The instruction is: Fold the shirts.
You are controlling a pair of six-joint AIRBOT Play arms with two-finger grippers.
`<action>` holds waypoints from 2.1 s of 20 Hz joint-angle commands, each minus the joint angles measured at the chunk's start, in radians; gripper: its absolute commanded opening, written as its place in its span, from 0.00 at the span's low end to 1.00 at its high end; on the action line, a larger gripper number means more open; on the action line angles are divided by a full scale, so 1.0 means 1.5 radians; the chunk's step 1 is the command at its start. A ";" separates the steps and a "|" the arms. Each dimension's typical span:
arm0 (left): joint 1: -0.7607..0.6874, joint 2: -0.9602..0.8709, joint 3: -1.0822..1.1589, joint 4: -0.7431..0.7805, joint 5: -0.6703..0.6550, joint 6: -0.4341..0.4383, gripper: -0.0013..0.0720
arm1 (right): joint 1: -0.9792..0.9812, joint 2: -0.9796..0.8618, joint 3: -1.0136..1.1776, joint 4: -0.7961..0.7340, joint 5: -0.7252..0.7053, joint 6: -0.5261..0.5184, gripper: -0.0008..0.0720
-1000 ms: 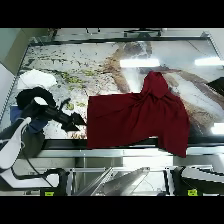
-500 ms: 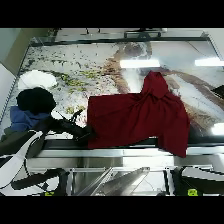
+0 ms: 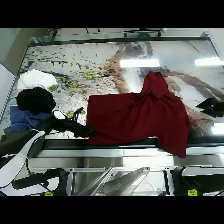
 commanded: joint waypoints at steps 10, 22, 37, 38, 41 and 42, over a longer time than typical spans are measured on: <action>0.110 0.001 0.132 -0.010 -0.034 0.042 0.05 | 0.084 -0.043 -0.111 -0.010 0.016 -0.038 0.70; 0.110 0.001 0.133 -0.012 -0.031 0.050 0.05 | 0.141 -0.046 -0.129 0.004 0.101 -0.038 0.04; 0.359 0.278 0.582 -0.619 -0.394 0.209 0.05 | 0.140 0.515 0.178 0.449 -0.008 -0.075 0.04; 0.403 0.295 0.609 -0.681 -0.399 0.220 0.05 | 0.140 0.553 0.200 0.447 -0.056 -0.090 0.04; 0.603 0.318 0.679 -0.844 -0.433 0.209 0.05 | 0.140 0.646 0.256 0.365 -0.228 -0.117 0.04; 0.674 0.316 0.691 -0.867 -0.448 0.186 0.05 | 0.141 0.662 0.264 0.327 -0.273 -0.122 0.04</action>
